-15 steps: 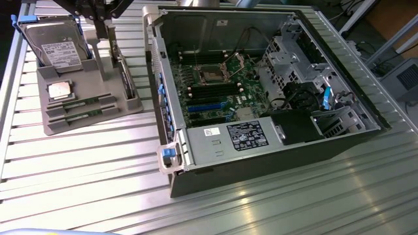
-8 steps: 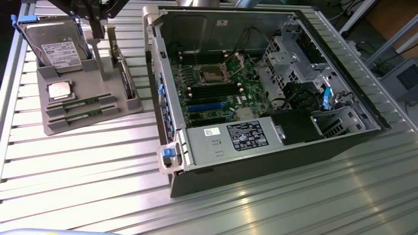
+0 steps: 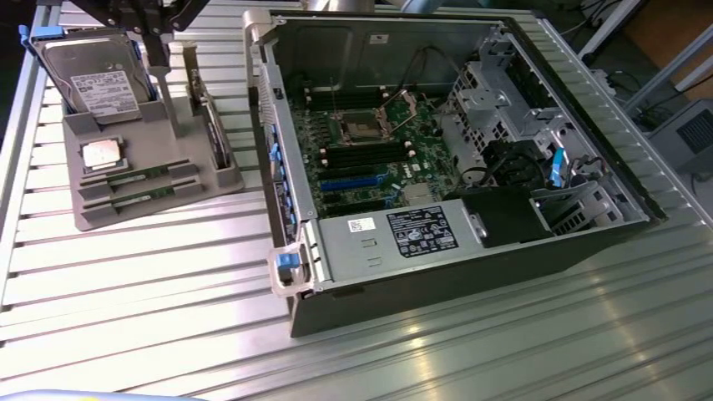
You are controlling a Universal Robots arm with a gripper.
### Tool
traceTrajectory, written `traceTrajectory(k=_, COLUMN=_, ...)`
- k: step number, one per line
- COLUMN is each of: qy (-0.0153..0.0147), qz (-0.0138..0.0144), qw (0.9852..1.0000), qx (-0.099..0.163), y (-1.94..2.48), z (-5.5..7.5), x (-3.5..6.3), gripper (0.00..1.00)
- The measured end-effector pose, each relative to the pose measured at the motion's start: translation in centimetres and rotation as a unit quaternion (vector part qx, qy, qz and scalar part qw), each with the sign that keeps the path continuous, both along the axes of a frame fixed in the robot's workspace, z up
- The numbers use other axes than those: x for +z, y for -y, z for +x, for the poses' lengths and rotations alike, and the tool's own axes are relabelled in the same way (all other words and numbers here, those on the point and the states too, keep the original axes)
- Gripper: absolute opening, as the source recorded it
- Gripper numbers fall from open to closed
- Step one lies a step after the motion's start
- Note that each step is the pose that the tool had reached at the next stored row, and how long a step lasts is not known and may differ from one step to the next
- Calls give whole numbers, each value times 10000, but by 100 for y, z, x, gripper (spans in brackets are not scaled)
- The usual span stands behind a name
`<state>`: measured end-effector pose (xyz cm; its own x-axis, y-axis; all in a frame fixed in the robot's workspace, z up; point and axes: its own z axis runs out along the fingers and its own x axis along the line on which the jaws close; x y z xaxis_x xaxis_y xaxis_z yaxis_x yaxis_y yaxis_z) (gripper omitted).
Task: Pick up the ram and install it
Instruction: 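Reach for the ram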
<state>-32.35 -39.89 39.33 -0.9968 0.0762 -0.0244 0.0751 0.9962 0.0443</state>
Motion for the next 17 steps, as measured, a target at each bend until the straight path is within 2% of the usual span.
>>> traceTrajectory(k=17, qy=1, qz=0, qw=10000, qx=0, y=0, z=-336, x=-1, gripper=11)
